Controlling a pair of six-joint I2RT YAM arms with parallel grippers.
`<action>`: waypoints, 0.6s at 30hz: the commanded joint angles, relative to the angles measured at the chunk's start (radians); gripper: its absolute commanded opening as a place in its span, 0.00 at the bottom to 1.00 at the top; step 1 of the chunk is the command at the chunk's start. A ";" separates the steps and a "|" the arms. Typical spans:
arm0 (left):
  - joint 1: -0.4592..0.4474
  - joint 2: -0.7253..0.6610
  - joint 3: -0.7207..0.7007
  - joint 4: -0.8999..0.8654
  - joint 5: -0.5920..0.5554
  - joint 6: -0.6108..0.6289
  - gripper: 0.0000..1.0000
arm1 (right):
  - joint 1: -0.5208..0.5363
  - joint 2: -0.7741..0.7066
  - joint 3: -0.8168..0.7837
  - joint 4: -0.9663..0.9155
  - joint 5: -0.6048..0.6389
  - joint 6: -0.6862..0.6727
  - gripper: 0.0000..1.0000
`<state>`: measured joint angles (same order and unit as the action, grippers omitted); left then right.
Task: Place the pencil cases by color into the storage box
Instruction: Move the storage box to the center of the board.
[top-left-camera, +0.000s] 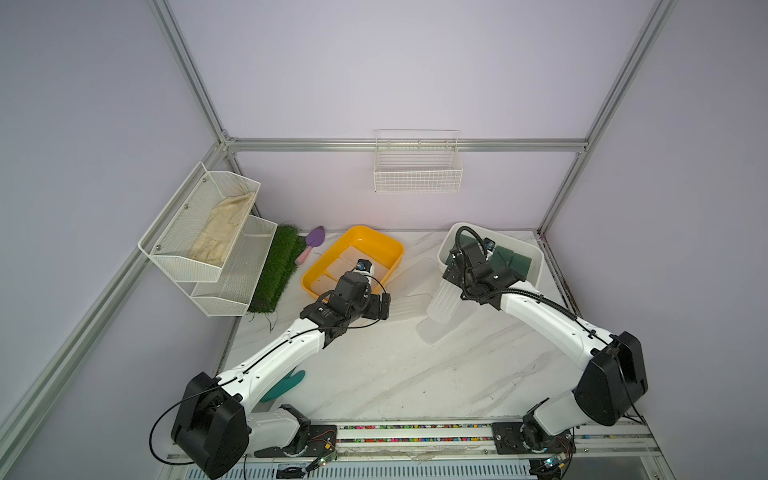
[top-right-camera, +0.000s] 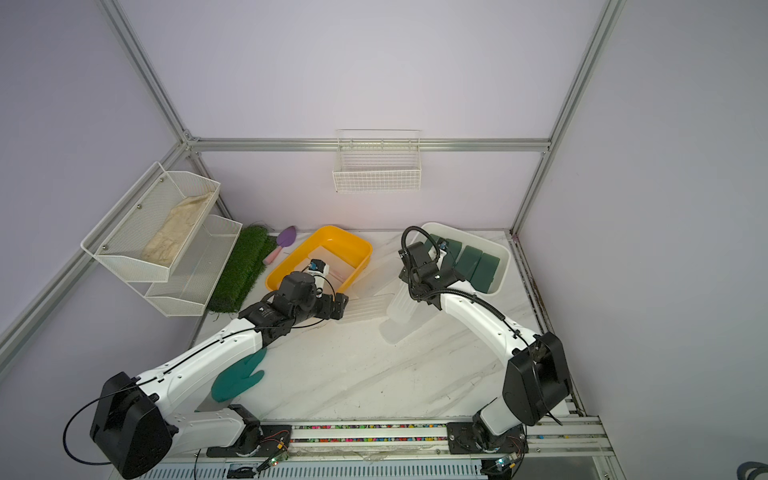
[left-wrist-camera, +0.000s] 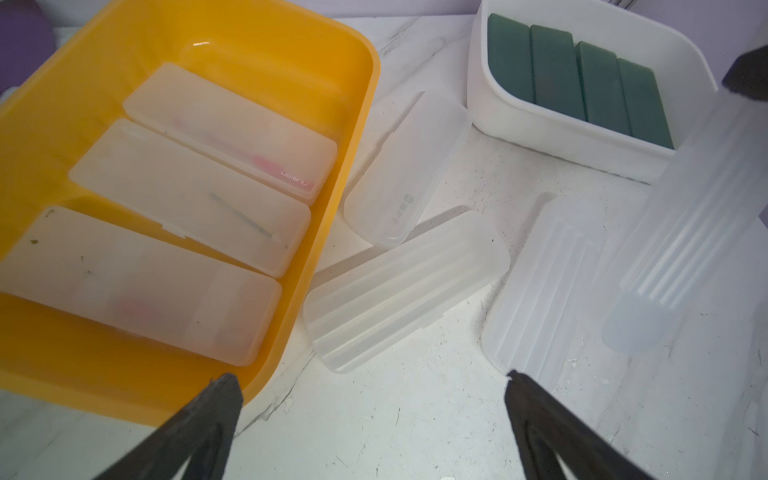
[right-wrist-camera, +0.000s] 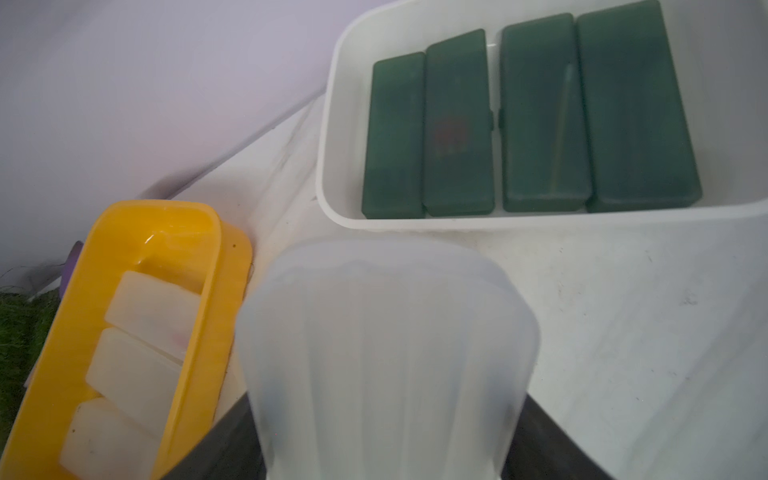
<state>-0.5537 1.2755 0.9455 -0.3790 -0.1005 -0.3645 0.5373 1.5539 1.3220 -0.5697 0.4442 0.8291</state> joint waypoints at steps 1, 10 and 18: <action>0.020 0.010 0.077 -0.039 0.023 -0.011 1.00 | 0.016 0.040 0.060 0.147 -0.027 -0.155 0.56; 0.021 0.079 0.138 -0.106 0.000 0.079 0.99 | 0.016 0.106 0.139 0.307 -0.113 -0.285 0.55; 0.020 0.202 0.209 -0.165 -0.026 0.173 0.98 | 0.016 0.152 0.183 0.420 -0.118 -0.370 0.55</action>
<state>-0.5369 1.4506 1.0855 -0.5179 -0.1101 -0.2569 0.5484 1.7000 1.4719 -0.2459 0.3244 0.5140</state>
